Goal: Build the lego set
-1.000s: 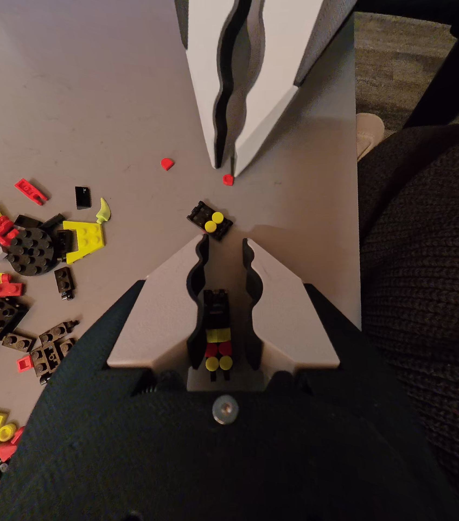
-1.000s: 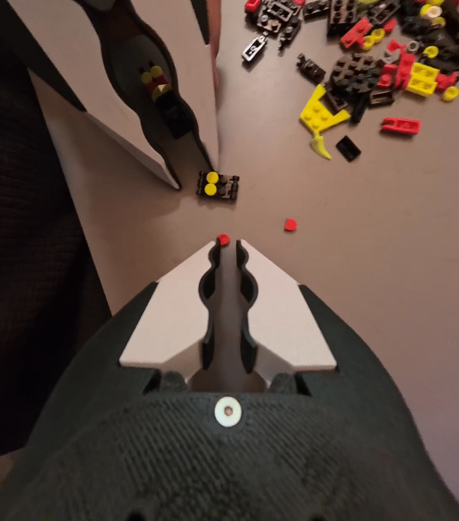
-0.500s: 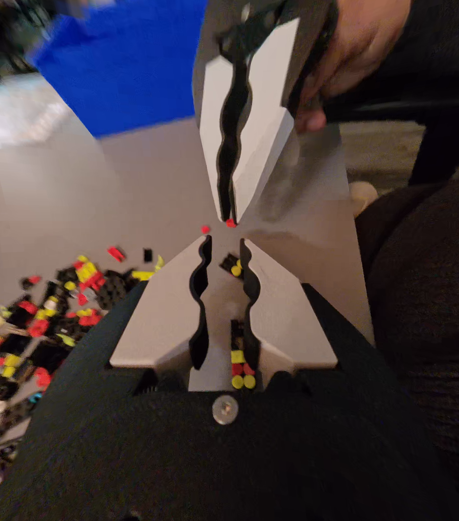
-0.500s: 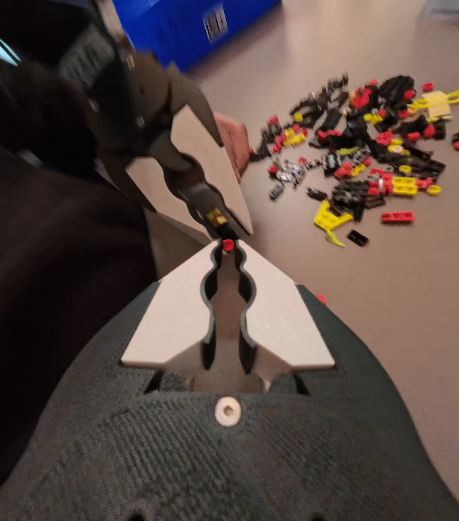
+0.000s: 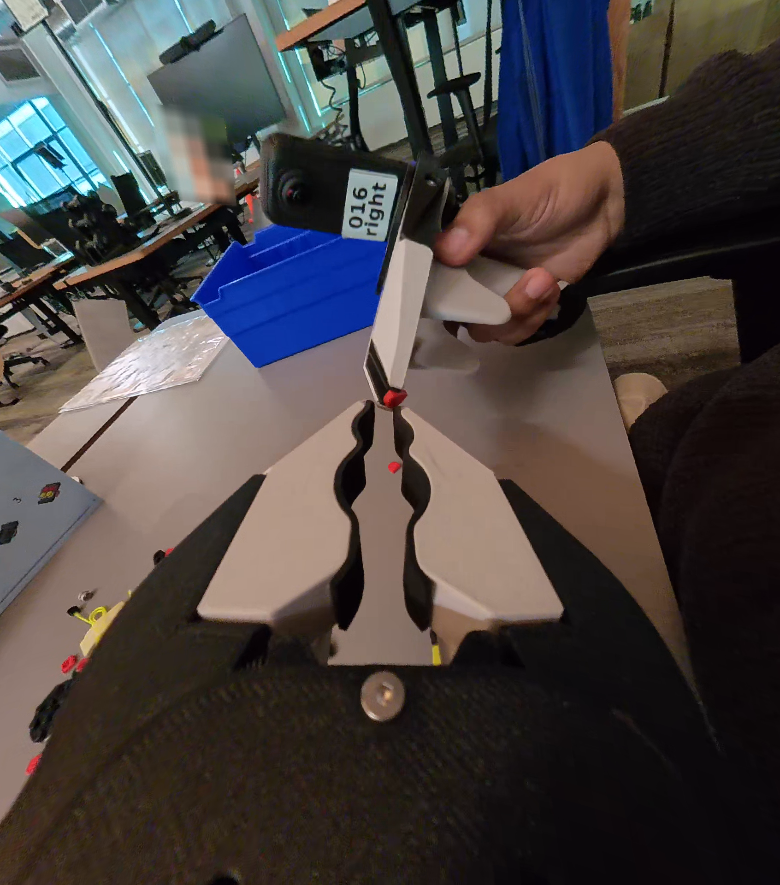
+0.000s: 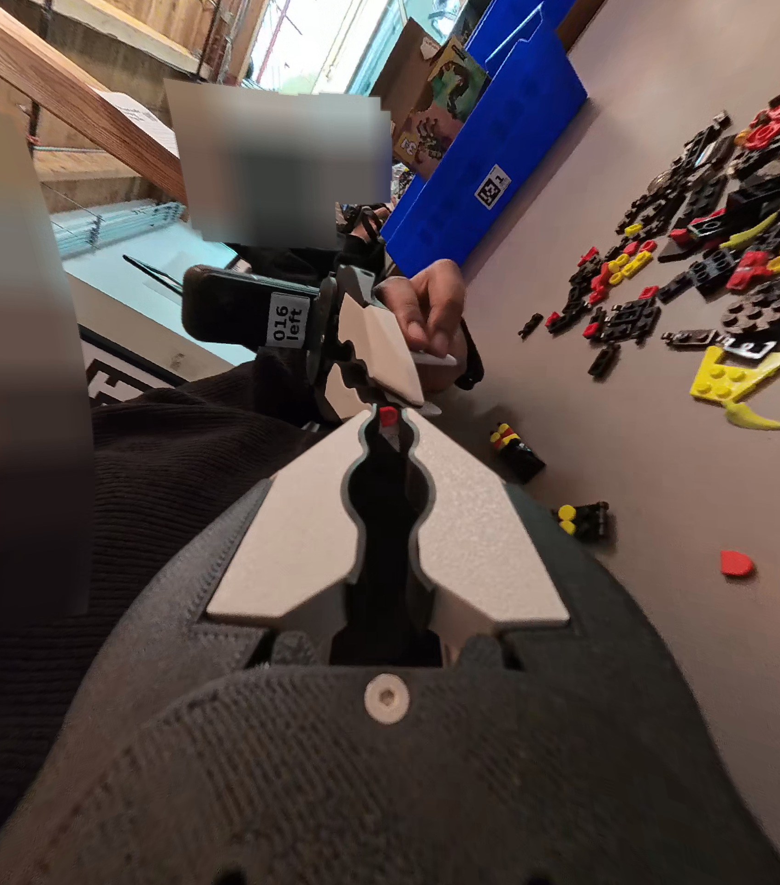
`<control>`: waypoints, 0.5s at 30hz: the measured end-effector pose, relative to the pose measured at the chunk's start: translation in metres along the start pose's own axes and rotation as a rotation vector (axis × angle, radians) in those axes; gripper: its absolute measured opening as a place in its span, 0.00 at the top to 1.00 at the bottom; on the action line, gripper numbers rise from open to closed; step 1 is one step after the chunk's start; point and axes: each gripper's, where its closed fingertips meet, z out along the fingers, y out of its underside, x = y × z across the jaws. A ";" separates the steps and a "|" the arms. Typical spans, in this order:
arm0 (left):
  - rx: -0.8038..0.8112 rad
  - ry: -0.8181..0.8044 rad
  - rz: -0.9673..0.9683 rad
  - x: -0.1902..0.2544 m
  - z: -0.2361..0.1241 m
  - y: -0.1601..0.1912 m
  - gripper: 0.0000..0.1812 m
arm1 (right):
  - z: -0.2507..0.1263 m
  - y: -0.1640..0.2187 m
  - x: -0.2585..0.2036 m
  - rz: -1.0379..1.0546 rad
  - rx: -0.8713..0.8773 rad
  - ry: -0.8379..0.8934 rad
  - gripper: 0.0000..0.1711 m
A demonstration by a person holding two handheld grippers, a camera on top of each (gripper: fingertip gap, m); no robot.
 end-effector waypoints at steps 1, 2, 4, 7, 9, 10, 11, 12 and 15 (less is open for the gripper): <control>0.006 -0.003 0.006 0.000 0.000 -0.001 0.98 | 0.000 -0.001 -0.001 0.016 0.006 -0.012 0.96; 0.012 -0.007 0.011 -0.001 -0.001 -0.002 0.98 | -0.001 -0.001 -0.001 0.031 0.014 -0.023 0.96; 0.025 -0.011 0.016 -0.001 -0.002 -0.004 0.98 | -0.002 -0.003 -0.002 0.063 0.028 -0.044 0.96; 0.025 -0.009 0.015 0.000 -0.002 -0.005 0.97 | -0.003 -0.004 -0.001 0.112 0.040 -0.066 0.96; 0.029 -0.007 0.013 0.001 -0.002 -0.006 0.97 | -0.002 -0.004 0.001 0.137 0.043 -0.068 0.96; 0.030 -0.011 0.013 0.000 -0.002 -0.006 0.97 | -0.002 -0.004 0.001 0.149 0.048 -0.075 0.96; 0.030 -0.015 0.014 0.000 -0.002 -0.006 0.97 | -0.002 -0.005 0.001 0.163 0.055 -0.086 0.96; 0.034 -0.020 0.016 -0.001 -0.002 -0.007 0.97 | -0.003 -0.006 0.001 0.176 0.063 -0.098 0.96; 0.042 -0.029 0.014 -0.003 -0.003 -0.009 0.98 | -0.003 -0.008 0.000 0.207 0.084 -0.127 0.97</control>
